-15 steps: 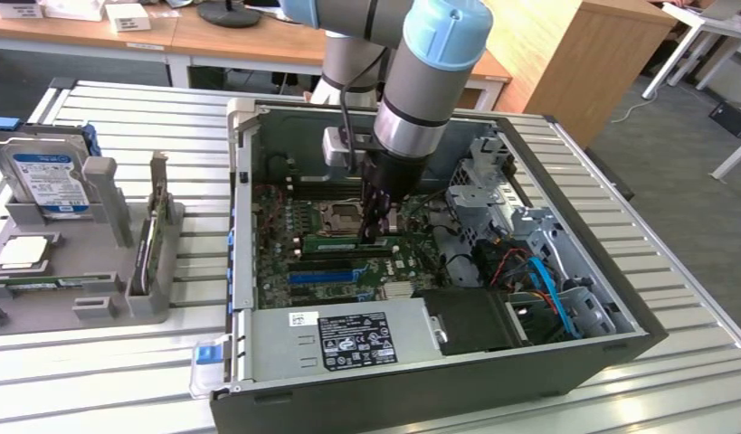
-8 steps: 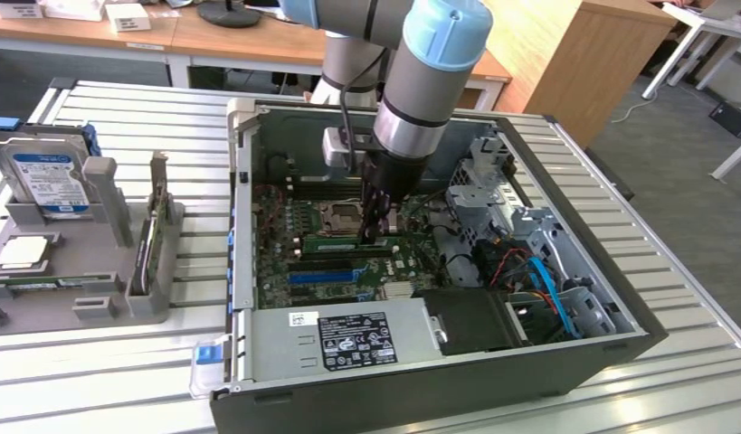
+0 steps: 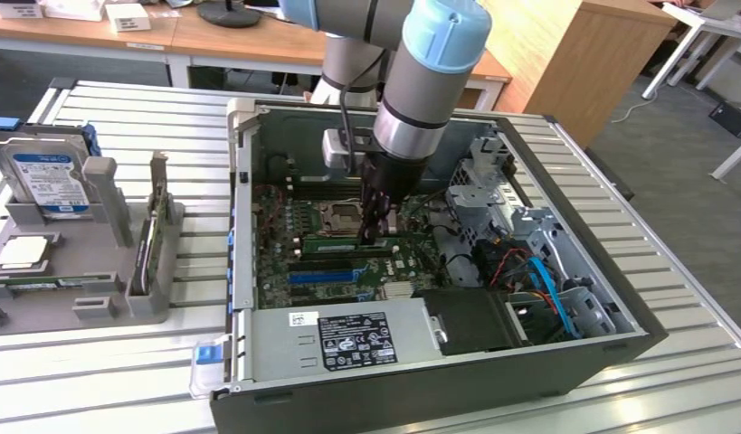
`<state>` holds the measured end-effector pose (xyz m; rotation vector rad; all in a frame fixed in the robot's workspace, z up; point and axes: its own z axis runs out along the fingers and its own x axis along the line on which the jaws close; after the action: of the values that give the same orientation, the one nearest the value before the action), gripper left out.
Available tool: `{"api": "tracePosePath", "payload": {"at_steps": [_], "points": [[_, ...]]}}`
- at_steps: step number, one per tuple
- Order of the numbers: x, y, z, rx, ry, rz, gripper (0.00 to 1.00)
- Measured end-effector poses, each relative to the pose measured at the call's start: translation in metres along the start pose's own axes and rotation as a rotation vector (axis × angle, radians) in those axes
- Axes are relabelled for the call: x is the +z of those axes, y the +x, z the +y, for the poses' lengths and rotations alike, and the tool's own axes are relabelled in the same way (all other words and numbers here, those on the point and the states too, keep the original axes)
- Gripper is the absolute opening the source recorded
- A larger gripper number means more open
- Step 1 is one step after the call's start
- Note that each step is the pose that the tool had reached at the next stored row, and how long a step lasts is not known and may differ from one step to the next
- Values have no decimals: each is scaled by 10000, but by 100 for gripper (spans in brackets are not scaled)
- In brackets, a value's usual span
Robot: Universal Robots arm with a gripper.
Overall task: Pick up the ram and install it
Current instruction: 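Insert the ram into the slot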
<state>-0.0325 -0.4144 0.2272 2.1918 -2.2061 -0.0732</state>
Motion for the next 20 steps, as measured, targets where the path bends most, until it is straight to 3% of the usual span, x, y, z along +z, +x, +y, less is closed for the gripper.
{"api": "tracePosePath", "payload": {"at_steps": [17, 20], "points": [[27, 0, -1, 1, 0, 0, 12], [27, 0, -1, 0, 0, 0, 18]]}}
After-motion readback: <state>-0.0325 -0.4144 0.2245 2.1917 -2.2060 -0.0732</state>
